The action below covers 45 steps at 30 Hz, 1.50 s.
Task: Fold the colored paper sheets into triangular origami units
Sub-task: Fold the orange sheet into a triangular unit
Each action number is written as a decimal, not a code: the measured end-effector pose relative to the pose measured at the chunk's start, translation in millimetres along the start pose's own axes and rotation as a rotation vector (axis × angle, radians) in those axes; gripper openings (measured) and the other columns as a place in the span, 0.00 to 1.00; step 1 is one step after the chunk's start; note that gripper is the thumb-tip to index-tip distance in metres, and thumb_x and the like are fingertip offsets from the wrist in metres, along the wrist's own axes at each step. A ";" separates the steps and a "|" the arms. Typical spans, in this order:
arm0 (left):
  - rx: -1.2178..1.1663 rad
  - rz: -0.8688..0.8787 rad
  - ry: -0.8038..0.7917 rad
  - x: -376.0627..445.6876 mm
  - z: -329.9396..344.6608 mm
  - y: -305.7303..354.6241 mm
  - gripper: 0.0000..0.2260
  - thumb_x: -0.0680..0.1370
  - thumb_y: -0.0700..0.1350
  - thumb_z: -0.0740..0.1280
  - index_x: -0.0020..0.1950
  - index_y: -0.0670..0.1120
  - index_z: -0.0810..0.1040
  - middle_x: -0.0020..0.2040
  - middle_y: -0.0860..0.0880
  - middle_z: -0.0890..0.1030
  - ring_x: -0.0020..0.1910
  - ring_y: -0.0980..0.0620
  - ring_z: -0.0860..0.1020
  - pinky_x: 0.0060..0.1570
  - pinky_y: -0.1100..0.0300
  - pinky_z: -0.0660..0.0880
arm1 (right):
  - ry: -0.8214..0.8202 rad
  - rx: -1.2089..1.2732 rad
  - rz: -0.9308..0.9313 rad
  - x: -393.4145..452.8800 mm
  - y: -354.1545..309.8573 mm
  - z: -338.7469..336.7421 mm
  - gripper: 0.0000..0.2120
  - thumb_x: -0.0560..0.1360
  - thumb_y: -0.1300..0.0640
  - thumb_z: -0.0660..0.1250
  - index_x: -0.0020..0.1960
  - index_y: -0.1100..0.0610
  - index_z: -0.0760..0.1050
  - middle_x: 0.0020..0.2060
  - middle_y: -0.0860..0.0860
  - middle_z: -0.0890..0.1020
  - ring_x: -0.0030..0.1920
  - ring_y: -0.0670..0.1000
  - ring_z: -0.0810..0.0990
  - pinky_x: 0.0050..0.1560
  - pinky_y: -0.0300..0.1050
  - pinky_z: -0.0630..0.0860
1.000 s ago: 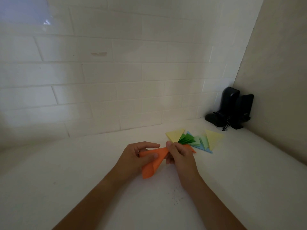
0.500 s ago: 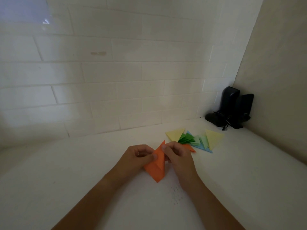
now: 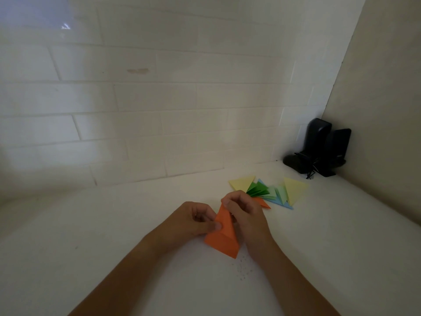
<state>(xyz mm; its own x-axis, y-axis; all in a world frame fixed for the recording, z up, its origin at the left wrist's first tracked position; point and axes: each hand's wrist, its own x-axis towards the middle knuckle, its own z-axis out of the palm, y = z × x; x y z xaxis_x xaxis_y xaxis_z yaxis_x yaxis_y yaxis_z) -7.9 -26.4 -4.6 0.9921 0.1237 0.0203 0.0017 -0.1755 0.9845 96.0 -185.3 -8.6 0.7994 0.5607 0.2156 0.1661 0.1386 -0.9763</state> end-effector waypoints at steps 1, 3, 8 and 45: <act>0.005 0.001 -0.002 0.0 -0.1 -0.4 0.06 0.77 0.42 0.77 0.49 0.40 0.85 0.48 0.35 0.85 0.45 0.43 0.84 0.51 0.49 0.80 | -0.006 0.002 0.002 -0.1 -0.2 -0.2 0.06 0.79 0.64 0.68 0.43 0.58 0.79 0.37 0.50 0.79 0.40 0.48 0.75 0.43 0.44 0.72; 0.011 0.002 -0.003 0.3 0.0 -0.4 0.06 0.77 0.42 0.77 0.49 0.40 0.85 0.48 0.35 0.85 0.45 0.43 0.84 0.51 0.50 0.80 | -0.007 -0.007 0.000 -0.1 0.4 -0.8 0.07 0.79 0.64 0.68 0.43 0.57 0.79 0.37 0.50 0.78 0.39 0.48 0.74 0.43 0.44 0.72; 0.015 0.008 0.026 0.5 1.5 0.5 0.05 0.76 0.40 0.77 0.50 0.40 0.86 0.47 0.37 0.86 0.46 0.42 0.85 0.53 0.48 0.81 | 0.028 0.004 0.013 1.4 4.3 -1.1 0.06 0.79 0.61 0.70 0.43 0.57 0.80 0.36 0.49 0.79 0.39 0.46 0.75 0.42 0.41 0.73; -0.158 0.087 0.397 4.2 -0.7 1.6 0.07 0.79 0.45 0.73 0.49 0.43 0.88 0.45 0.43 0.87 0.44 0.54 0.82 0.50 0.62 0.80 | -0.205 -0.289 0.047 2.1 9.4 0.5 0.09 0.80 0.51 0.70 0.42 0.53 0.81 0.33 0.45 0.80 0.36 0.44 0.76 0.41 0.44 0.71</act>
<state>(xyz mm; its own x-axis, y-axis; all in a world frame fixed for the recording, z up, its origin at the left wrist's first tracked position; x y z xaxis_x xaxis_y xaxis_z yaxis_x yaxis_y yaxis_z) -3.9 -25.5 -2.8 0.8624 0.4867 0.1390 -0.1293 -0.0536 0.9902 98.9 -182.4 -17.3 0.6822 0.7174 0.1408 0.3119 -0.1114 -0.9436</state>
